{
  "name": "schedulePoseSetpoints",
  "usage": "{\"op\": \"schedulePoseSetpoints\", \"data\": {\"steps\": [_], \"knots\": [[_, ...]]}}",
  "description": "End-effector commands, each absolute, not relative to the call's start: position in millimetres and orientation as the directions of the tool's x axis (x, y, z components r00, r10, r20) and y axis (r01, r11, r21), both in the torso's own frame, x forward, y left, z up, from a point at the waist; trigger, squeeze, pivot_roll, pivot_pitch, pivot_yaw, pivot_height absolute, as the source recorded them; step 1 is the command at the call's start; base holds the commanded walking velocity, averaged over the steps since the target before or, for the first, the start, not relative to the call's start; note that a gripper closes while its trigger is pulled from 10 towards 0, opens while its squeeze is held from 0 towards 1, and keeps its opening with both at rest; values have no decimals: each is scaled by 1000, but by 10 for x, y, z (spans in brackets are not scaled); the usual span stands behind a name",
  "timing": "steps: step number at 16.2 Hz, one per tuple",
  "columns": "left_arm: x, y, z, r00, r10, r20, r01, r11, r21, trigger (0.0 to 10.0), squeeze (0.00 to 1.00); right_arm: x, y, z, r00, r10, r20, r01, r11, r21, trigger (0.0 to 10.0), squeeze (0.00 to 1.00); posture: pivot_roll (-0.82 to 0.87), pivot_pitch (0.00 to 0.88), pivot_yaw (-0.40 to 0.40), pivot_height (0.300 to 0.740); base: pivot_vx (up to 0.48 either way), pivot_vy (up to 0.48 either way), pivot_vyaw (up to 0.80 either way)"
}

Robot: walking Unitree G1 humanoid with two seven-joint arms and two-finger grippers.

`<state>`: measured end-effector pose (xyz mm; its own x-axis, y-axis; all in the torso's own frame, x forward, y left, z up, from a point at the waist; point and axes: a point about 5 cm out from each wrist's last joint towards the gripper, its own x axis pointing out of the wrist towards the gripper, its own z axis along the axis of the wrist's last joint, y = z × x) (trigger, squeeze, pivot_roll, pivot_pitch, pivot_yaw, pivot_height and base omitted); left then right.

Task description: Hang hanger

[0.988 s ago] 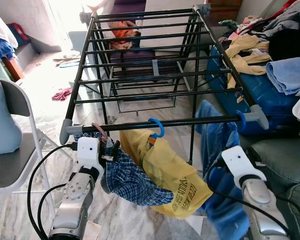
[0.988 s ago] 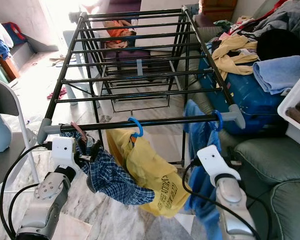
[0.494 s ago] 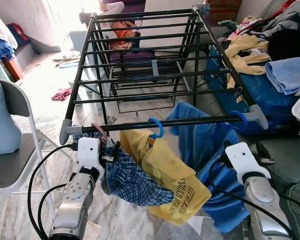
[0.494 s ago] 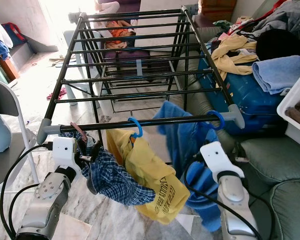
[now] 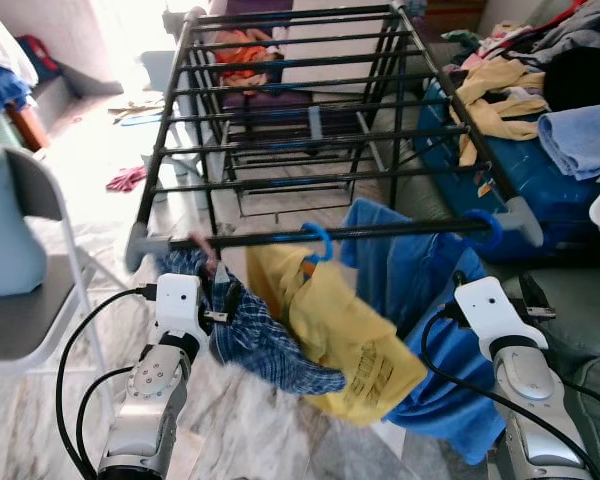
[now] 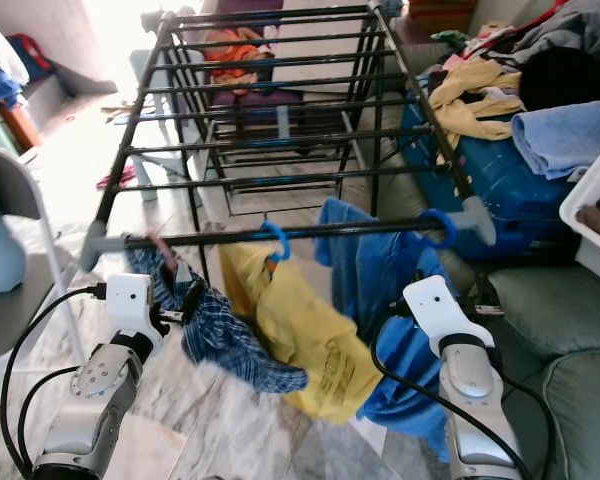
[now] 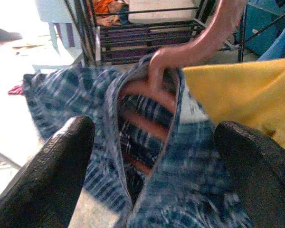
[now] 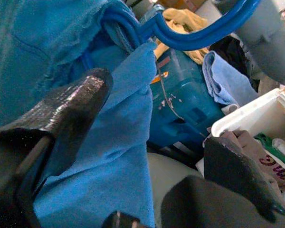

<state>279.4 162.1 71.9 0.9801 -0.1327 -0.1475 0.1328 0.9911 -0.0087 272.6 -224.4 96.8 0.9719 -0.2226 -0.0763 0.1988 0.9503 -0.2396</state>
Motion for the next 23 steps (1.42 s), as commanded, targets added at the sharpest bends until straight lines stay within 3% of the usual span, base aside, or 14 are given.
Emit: {"op": "schedulePoseSetpoints", "data": {"steps": [1,6,7,8,9,10,18,23], "knots": [[2794,1662,687,978,-120,-171,123,992,8,10000,0,2744,-2218,1007,973,-222,-57,203,950,-236,10000,1000,-145,0,50,740,-277,0,0],[2803,1657,684,978,-120,-172,123,992,9,10000,0,2762,-2204,998,975,-215,-61,196,952,-234,10000,976,-143,0,47,740,-279,0,0],[2805,1655,684,978,-120,-171,123,992,10,10000,0,2768,-2198,996,975,-211,-63,191,953,-233,10000,843,-142,0,47,740,-277,0,0],[2807,1653,685,978,-122,-171,125,992,12,10000,0,2776,-2186,994,976,-208,-64,188,954,-232,10000,639,-142,0,47,740,-277,0,0],[2809,1651,684,978,-122,-171,126,992,12,10000,0,2779,-2185,993,976,-207,-64,187,955,-232,10000,576,-141,0,47,740,-281,0,0],[2813,1649,684,978,-123,-170,127,992,13,10000,0,2790,-2167,998,978,-201,-63,182,956,-230,10000,0,-141,0,47,740,-281,0,0],[2826,1660,703,981,-118,-156,117,993,-12,10000,0,2840,-2114,1013,983,-175,-56,158,962,-223,10000,0,-136,0,42,740,-100,0,0],[2834,1681,715,980,-125,-155,126,992,-7,10000,0,2860,-2091,1010,984,-167,-57,151,963,-221,10000,0,-132,0,47,740,0,450,0]]}}
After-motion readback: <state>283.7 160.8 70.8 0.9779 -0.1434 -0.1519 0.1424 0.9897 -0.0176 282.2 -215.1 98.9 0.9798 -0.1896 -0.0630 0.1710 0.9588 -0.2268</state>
